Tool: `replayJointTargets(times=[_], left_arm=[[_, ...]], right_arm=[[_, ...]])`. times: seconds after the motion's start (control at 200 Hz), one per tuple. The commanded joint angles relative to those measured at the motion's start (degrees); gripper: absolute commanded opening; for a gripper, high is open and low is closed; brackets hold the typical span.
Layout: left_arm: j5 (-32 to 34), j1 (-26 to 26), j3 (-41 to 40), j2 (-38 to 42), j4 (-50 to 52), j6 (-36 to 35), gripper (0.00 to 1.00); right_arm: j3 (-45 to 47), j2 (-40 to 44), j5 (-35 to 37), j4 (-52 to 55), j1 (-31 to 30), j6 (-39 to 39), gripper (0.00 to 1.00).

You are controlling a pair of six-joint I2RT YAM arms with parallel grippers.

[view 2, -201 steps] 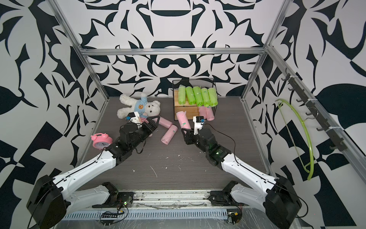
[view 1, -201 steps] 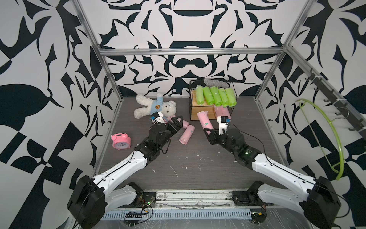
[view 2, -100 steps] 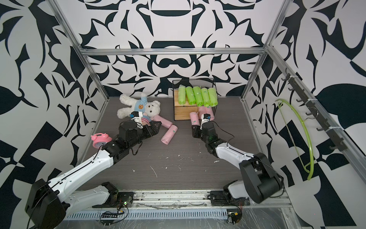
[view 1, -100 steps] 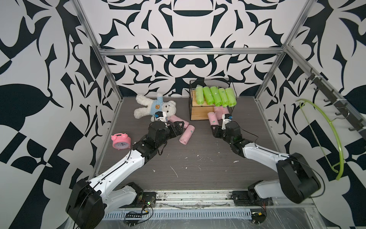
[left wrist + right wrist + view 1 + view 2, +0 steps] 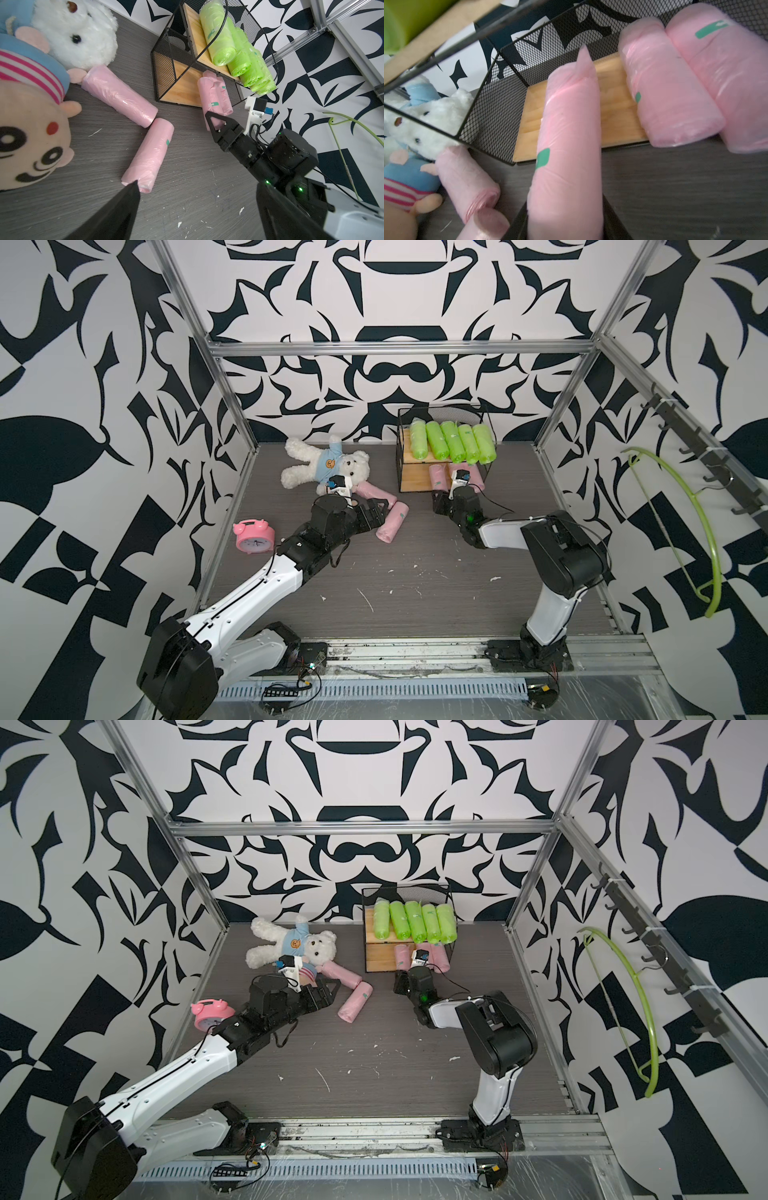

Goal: Sort the rolls of trash bags by color and place them on the shelf
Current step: Place the roll of trash bags on the shelf.

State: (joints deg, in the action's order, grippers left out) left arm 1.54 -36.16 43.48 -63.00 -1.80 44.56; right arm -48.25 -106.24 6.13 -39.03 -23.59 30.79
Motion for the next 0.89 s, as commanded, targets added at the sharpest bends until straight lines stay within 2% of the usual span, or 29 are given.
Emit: replayJointTargets(times=[0.0,0.34,0.89], left_arm=[[-1.05,0.21,0.55,1.4,0.31,-0.96,0.95],[-1.23,0.21,0.77,1.25,0.66,-1.23,0.95],[-1.92,0.19,1.19,-0.06,0.66,-1.23,0.96]], right_arm=[[-3.98,-1.72,2.67,-7.98,0.5,-0.84,0.33],[-8.68,-9.32,3.95,-10.81,2.48,1.27,0.34],[-11.59,-12.67,3.8,-10.28,4.79,3.02,0.44]])
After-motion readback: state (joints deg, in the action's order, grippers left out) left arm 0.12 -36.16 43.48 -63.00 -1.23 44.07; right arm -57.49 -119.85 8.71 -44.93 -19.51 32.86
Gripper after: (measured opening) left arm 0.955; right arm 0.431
